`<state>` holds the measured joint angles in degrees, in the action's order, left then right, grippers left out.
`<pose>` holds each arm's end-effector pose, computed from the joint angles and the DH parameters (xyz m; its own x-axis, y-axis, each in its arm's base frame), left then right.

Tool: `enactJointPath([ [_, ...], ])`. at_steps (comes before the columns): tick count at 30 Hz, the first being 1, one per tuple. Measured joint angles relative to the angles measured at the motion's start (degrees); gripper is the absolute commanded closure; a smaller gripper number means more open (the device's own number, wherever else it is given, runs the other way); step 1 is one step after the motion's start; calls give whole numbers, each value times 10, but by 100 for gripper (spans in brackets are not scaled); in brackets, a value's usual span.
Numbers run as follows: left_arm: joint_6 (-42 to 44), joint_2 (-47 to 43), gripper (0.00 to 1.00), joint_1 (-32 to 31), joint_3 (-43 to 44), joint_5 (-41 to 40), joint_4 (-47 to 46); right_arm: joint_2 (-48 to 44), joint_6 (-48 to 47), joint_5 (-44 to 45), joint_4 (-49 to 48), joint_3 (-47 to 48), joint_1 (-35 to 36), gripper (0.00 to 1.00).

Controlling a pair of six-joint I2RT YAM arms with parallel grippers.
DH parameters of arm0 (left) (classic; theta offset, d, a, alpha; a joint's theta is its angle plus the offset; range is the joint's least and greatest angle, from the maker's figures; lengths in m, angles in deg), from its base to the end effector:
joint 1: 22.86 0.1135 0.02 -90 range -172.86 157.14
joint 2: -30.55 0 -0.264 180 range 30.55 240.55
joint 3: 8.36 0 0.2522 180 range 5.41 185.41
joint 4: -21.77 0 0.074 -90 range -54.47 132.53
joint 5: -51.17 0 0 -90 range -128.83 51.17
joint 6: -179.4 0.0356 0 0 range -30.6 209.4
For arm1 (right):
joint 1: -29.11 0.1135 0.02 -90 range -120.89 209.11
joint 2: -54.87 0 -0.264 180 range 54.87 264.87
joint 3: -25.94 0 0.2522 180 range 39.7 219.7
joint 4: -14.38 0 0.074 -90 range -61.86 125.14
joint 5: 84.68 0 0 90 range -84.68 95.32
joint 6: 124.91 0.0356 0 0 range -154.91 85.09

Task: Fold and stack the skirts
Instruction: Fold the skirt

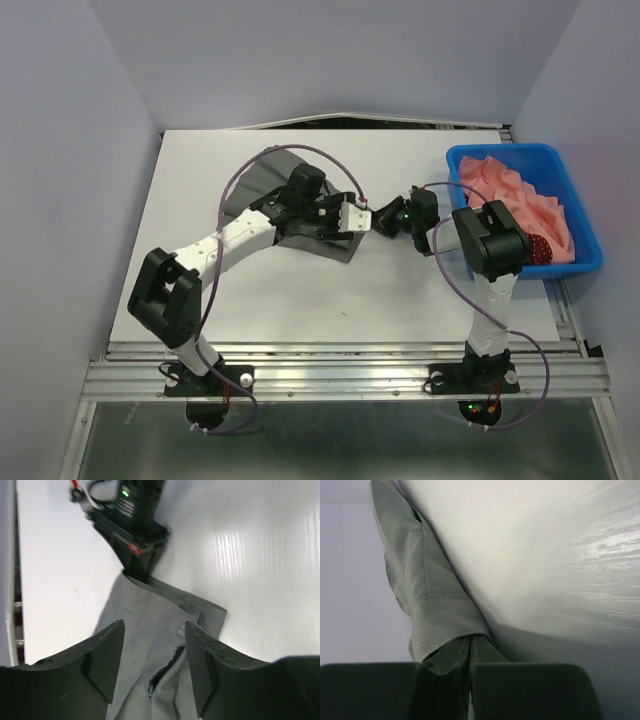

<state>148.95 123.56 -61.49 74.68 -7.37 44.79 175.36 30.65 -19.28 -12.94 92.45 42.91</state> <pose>0.2773 -0.2454 0.2766 0.5383 0.5111 -0.6701 0.8099 -0.0938 0.5791 0.3823 0.1092 0.0893 -0.7066 0.6788 -0.1997 0.1575 0.4261 0.8909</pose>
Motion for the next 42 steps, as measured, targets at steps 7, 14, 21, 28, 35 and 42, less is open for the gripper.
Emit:
enactJointPath([
  [7,-144,46,47,16,96,15,-13,0,-2,0,2,1,-1,99],
  [14,-235,168,51,20,100,-9,-20,0,-2,0,2,1,-1,99],
  [21,-273,177,59,13,33,-36,-18,1,-6,-1,2,1,-1,99],
  [28,-303,185,57,-3,31,-60,-22,1,-13,-3,8,4,-2,99],
  [35,-351,201,33,-14,52,-60,-17,0,-38,-16,38,19,-6,92],
  [42,-388,174,24,0,64,-46,8,-20,-131,-65,165,56,-11,85],
])
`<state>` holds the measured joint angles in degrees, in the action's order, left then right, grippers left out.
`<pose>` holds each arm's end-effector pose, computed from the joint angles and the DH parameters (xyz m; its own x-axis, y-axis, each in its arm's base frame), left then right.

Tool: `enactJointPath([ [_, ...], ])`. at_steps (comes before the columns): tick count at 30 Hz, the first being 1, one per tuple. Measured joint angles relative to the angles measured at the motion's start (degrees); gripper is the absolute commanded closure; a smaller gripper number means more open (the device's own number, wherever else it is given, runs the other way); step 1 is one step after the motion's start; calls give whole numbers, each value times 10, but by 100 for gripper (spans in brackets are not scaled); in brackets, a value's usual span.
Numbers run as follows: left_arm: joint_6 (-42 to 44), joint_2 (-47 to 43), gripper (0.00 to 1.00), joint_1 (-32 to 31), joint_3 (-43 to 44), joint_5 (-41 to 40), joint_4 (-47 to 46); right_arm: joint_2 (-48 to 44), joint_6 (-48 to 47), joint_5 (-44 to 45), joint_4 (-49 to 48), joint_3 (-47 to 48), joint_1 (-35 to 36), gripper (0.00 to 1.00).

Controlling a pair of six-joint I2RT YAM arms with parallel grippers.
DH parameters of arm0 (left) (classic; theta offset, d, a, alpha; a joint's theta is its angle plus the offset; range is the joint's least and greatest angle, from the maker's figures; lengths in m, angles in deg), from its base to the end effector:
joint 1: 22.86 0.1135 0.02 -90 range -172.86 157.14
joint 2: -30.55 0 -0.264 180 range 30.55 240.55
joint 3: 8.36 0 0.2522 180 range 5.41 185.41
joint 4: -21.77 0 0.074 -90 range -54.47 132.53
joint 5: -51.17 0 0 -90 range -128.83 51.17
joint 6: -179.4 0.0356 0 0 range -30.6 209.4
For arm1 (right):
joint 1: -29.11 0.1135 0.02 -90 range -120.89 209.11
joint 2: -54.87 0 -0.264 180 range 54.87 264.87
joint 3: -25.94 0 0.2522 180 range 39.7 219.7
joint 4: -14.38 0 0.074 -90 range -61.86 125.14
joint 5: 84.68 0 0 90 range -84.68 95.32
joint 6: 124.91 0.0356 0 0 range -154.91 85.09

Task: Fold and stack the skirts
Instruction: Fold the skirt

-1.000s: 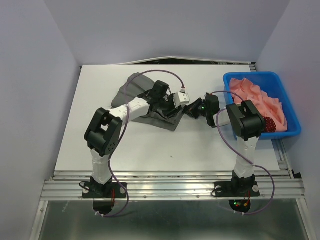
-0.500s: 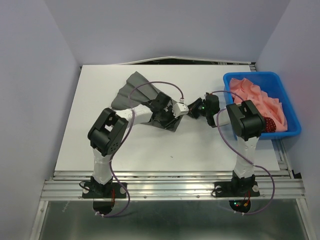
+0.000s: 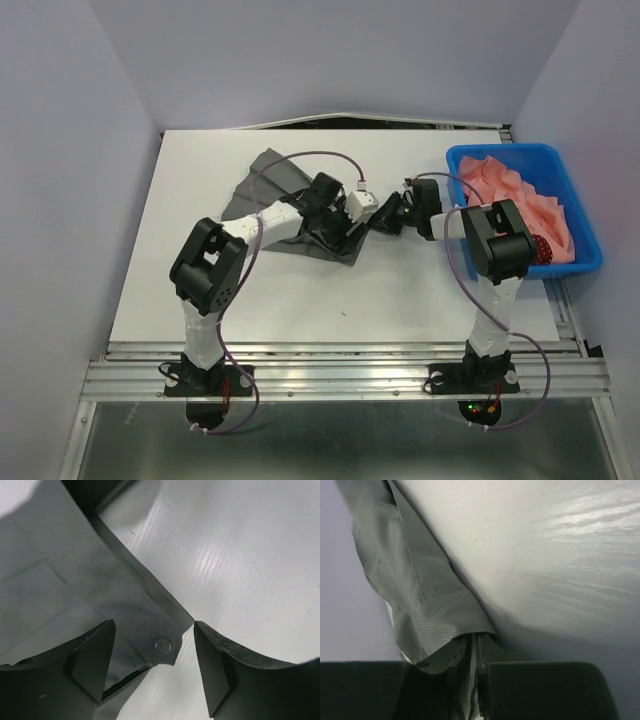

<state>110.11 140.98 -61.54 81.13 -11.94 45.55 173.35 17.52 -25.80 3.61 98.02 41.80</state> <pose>0.3200 -0.2768 0.1963 -0.2280 0.5865 -0.7772 0.9503 0.3079 -0.0464 0.3908 0.1069 0.1021 -0.8204 0.5108 -0.2569 0.0859 0.5544 0.8278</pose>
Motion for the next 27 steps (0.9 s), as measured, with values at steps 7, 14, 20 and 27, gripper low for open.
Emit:
enactJointPath([
  [7,-9,-110,23,66,60,16,41,-18,-164,-32,236,94,0,77],
  [14,-21,-194,25,216,29,3,48,-22,-323,-24,460,155,0,75],
  [20,40,-166,25,268,1,-35,96,-37,-462,-7,608,174,0,71],
  [27,238,-53,23,323,88,-36,228,-89,-569,69,708,200,33,59],
])
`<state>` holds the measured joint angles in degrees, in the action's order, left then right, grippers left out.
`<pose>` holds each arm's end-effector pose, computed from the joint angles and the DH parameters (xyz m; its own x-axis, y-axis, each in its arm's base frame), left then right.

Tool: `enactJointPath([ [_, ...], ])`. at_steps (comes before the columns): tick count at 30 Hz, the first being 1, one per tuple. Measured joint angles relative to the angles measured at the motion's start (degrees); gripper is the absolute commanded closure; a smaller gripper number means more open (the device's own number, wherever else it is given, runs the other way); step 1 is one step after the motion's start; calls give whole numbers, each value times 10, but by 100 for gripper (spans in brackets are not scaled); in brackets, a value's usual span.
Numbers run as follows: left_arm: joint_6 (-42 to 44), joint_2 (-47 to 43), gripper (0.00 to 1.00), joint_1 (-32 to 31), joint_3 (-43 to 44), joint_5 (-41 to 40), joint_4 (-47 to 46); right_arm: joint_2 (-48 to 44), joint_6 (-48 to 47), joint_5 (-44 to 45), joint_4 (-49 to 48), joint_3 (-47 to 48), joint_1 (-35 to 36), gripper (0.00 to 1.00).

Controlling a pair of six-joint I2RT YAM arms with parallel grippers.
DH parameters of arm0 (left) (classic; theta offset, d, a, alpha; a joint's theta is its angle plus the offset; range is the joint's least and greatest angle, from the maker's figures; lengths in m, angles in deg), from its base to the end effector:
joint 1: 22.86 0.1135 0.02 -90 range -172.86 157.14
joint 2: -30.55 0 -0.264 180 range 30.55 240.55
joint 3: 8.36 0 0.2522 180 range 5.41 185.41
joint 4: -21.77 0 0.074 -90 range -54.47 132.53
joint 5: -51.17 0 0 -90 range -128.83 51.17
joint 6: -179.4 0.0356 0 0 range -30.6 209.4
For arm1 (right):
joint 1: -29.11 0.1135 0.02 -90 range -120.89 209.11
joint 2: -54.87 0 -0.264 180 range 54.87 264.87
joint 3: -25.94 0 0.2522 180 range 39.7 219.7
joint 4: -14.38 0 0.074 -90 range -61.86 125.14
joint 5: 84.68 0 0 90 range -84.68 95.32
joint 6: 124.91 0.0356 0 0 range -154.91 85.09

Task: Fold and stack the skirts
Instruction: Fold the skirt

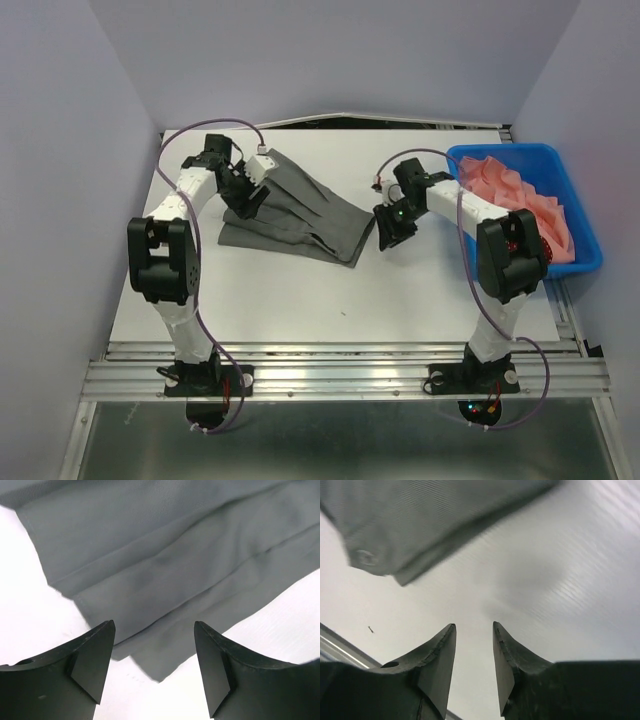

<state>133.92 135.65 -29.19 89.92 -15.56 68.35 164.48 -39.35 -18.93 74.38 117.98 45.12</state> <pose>0.3988 -0.0584 0.2528 -0.3338 0.6851 -0.6475 0.7986 0.5704 0.1919 0.3535 0.1166 0.1821 -0.9098 -0.3345 -0.2457 -0.4081 0.8286 0.3832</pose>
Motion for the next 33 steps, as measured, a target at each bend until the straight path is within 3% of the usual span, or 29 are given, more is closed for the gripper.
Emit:
enactJointPath([
  [9,197,17,20,31,9,-20,67,-27,-51,94,-68,64,208,52],
  [20,291,17,16,29,-19,-20,20,53,-90,223,-128,79,284,53],
  [23,304,17,16,29,-30,-21,6,65,-100,254,-131,79,291,63],
  [25,316,17,19,30,-35,-20,-3,67,-106,276,-135,79,295,70],
  [27,327,17,26,29,-39,-19,-10,68,-110,293,-138,79,298,86],
  [29,340,17,32,29,-39,-17,-11,68,-113,302,-138,79,301,91],
  [33,364,17,57,29,-39,-15,-8,68,-116,313,-139,79,302,99],
])
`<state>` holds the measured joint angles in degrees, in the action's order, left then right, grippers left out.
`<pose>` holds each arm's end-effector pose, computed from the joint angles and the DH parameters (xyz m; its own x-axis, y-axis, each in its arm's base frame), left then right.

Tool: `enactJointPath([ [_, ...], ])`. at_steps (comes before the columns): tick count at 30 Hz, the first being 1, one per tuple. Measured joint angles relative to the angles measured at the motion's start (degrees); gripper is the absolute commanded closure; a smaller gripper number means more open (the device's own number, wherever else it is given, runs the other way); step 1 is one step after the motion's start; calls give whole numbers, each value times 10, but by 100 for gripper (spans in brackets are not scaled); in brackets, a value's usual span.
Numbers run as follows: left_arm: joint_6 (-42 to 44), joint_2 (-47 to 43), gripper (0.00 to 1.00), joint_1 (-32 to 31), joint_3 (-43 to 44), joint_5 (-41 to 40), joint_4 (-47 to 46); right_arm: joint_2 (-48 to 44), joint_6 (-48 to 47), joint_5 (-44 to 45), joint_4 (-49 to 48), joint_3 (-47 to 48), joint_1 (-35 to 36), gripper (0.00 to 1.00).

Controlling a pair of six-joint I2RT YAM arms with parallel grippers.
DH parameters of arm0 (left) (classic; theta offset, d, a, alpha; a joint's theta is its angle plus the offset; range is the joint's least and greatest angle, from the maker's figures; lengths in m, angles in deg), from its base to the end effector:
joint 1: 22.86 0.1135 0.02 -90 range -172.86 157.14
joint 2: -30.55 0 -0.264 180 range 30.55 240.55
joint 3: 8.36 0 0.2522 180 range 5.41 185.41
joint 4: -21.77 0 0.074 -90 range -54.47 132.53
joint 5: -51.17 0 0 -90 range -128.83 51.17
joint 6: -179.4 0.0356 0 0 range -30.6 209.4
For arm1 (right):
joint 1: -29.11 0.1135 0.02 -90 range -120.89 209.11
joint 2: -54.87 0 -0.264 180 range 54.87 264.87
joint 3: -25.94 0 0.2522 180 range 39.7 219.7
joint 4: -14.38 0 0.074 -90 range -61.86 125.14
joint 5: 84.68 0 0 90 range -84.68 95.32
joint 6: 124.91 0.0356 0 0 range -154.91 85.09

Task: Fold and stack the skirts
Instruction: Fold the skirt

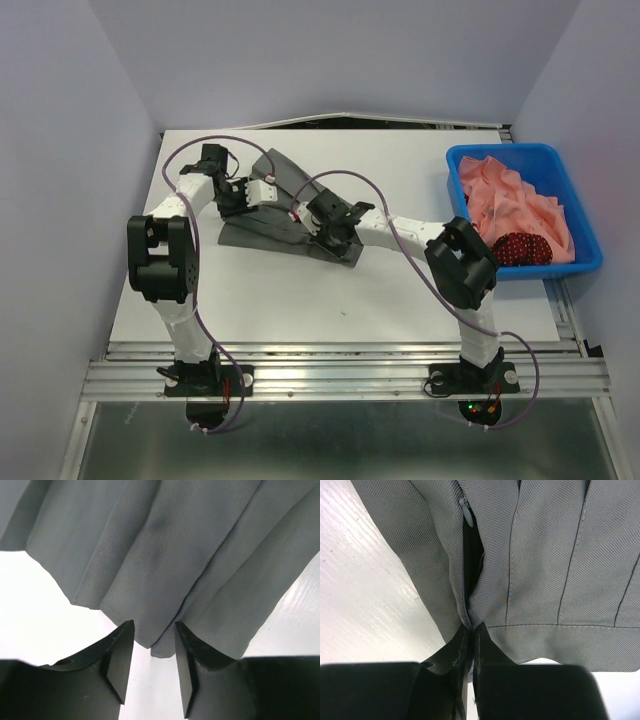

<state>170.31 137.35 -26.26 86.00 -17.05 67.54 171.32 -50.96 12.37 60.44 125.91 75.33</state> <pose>0.3975 -0.0368 0.2209 0.1130 0.9119 -0.3946 0.8774 0.0948 0.4704 0.3006 0.3073 0.1813 -0.4027 -0.8168 -0.4130 -0.8207 0.5220 -0.2322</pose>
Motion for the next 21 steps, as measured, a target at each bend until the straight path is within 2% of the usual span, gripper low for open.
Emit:
enactJointPath([
  [5,28,0,77,0,-6,-3,7,0,-3,3,0,0,0,99],
  [6,33,0,86,0,-11,-3,9,0,-3,5,0,0,0,99],
  [7,40,0,90,0,-14,-4,12,0,-3,5,0,0,0,99],
  [8,44,0,91,1,-20,-4,15,0,-3,5,-1,0,0,99],
  [9,47,-1,85,2,-25,-5,18,0,-3,5,-1,0,0,99],
  [12,59,-10,54,5,-44,-5,24,0,-3,5,-2,-1,0,99],
  [14,60,-21,42,5,-54,-3,27,0,-3,5,-2,-3,0,99],
  [15,63,-28,32,6,-57,-2,26,0,-3,5,-4,-4,0,99],
  [16,62,-35,31,7,-59,1,26,0,-3,5,-5,-6,0,99],
  [17,61,-41,20,7,-59,4,24,-1,-3,5,-8,-8,0,99],
  [21,63,-50,20,7,-59,9,11,-1,-3,5,-9,-10,0,99],
])
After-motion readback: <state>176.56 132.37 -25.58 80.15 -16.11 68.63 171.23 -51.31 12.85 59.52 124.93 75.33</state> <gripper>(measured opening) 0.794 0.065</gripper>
